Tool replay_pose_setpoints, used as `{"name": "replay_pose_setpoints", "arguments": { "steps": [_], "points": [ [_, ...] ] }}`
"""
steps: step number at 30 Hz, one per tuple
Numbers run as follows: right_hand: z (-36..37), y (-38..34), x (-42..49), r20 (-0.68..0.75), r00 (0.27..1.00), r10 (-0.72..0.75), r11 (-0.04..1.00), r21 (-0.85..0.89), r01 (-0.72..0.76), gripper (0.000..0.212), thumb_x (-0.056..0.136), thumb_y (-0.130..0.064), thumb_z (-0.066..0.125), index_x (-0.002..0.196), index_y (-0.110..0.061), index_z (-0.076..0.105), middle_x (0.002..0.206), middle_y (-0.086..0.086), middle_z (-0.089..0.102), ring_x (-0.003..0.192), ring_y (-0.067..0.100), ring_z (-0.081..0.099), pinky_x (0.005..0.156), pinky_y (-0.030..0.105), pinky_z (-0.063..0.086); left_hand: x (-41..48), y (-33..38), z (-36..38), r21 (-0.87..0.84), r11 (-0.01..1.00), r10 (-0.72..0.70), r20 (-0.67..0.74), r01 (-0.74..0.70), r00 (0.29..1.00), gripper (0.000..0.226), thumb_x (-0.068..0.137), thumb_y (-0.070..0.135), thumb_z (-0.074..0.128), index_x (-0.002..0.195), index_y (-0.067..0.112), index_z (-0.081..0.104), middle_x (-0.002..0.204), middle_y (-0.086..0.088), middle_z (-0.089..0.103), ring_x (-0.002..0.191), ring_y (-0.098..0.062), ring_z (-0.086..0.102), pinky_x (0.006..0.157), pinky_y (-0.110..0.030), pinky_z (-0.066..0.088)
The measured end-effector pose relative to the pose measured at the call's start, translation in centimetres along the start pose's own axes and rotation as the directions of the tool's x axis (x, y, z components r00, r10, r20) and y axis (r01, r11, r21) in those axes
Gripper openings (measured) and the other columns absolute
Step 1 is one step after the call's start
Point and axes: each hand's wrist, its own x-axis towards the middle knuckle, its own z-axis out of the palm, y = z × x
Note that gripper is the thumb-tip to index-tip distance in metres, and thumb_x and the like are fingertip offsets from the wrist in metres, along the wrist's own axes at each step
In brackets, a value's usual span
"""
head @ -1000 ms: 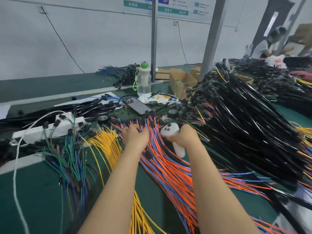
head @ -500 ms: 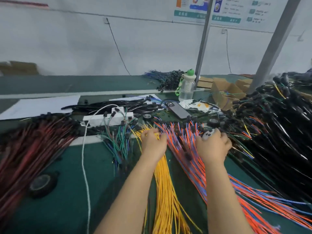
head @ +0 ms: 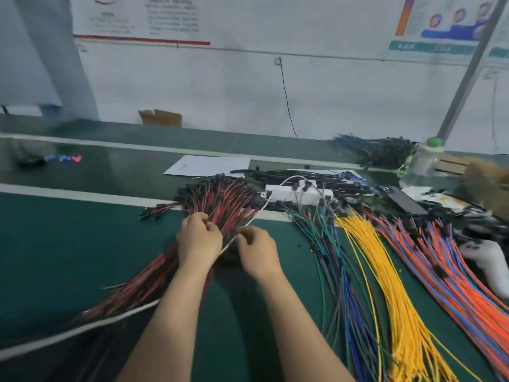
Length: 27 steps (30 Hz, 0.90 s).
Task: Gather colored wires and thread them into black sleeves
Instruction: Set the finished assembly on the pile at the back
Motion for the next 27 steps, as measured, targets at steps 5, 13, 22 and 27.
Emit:
{"name": "replay_pose_setpoints", "arguments": {
  "steps": [5, 13, 22, 27],
  "points": [
    [3.9, -2.1, 2.9, -0.03, 0.999, 0.01, 1.0, 0.011, -0.01, 0.034, 0.096, -0.007, 0.043, 0.122, -0.01, 0.064, 0.121, 0.006, 0.065, 0.11, 0.019, 0.059, 0.081, 0.014, 0.035, 2.9, -2.4, -0.7, 0.279, 0.959, 0.026, 0.076, -0.047, 0.997, 0.037, 0.095, 0.012, 0.039, 0.13, 0.009, 0.051, 0.135, -0.014, 0.048, 0.123, -0.035, 0.043, 0.104, -0.039, 0.034],
    [5.1, -0.6, 6.4, 0.005, 0.997, 0.078, 0.996, -0.033, -0.078, 0.033, 0.095, -0.01, 0.043, 0.115, -0.011, 0.069, 0.116, 0.005, 0.068, 0.107, 0.018, 0.06, 0.08, 0.017, 0.039, 5.9, -2.0, 2.2, 0.503, 0.864, -0.015, 0.096, -0.036, 0.995, 0.031, 0.094, 0.023, 0.051, 0.124, 0.018, 0.048, 0.134, -0.008, 0.042, 0.123, -0.029, 0.04, 0.099, -0.042, 0.028],
    [4.7, 1.0, 7.2, -0.004, 0.994, 0.111, 0.973, 0.206, -0.107, 0.024, 0.094, -0.018, 0.049, 0.106, -0.014, 0.07, 0.085, -0.003, 0.065, 0.075, 0.012, 0.058, 0.069, 0.021, 0.043, 7.6, -1.5, 0.7, 0.283, 0.951, 0.161, -0.117, -0.123, 0.98, 0.016, 0.095, 0.026, 0.051, 0.096, 0.018, 0.064, 0.099, -0.004, 0.067, 0.097, -0.028, 0.059, 0.089, -0.039, 0.037],
    [-1.8, 3.0, 6.7, -0.205, 0.964, 0.169, 0.947, 0.306, -0.101, 0.015, 0.091, -0.015, 0.054, 0.094, -0.019, 0.068, 0.09, 0.001, 0.068, 0.087, 0.02, 0.063, 0.088, 0.04, 0.051, 4.8, 7.3, -4.1, -0.301, 0.808, 0.435, -0.274, -0.506, 0.858, 0.012, 0.099, 0.02, 0.043, 0.093, 0.018, 0.053, 0.064, 0.006, 0.062, 0.055, -0.007, 0.055, 0.059, -0.026, 0.042]
  ]
}}
